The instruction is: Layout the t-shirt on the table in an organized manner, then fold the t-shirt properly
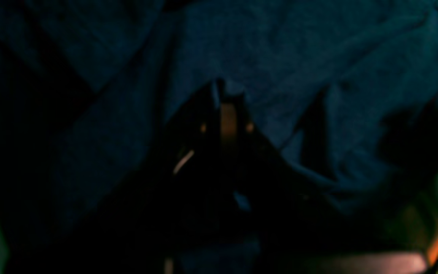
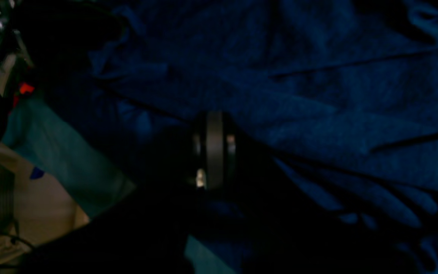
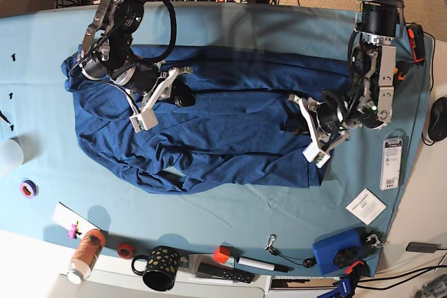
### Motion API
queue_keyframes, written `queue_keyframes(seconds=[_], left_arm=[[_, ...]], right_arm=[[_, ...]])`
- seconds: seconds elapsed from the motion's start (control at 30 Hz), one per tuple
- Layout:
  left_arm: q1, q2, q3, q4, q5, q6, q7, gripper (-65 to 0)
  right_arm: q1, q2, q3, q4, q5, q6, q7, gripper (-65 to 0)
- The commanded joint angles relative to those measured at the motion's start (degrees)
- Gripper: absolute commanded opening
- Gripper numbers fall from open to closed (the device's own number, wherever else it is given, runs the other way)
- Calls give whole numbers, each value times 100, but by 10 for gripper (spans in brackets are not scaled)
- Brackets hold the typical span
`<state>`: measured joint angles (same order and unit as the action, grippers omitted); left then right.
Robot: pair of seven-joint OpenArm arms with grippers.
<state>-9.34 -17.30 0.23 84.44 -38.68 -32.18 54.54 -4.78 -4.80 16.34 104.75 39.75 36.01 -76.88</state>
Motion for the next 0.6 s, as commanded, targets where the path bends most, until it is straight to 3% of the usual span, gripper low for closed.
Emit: queue_keyframes(seconds=[0.0,0.17,0.27,0.57], left_arm=[[-129,-31,-74,136,-223,-61,7,-618],[-109,-31,-450,188,-551,-125,286,-618],[-109,-31,-935,254,-872,-382,352,-618],[83,-33,-1915,275,-1567,-540,656,-618]], right_arm=[[66,2,-15,101,-33,11,186,-650],[66,4,-15,94,-981,-315,695,-650],[66,4,-15,94,-1193,-442,791,-650],[63,2,-15,81,-1923,-896,881,-650]])
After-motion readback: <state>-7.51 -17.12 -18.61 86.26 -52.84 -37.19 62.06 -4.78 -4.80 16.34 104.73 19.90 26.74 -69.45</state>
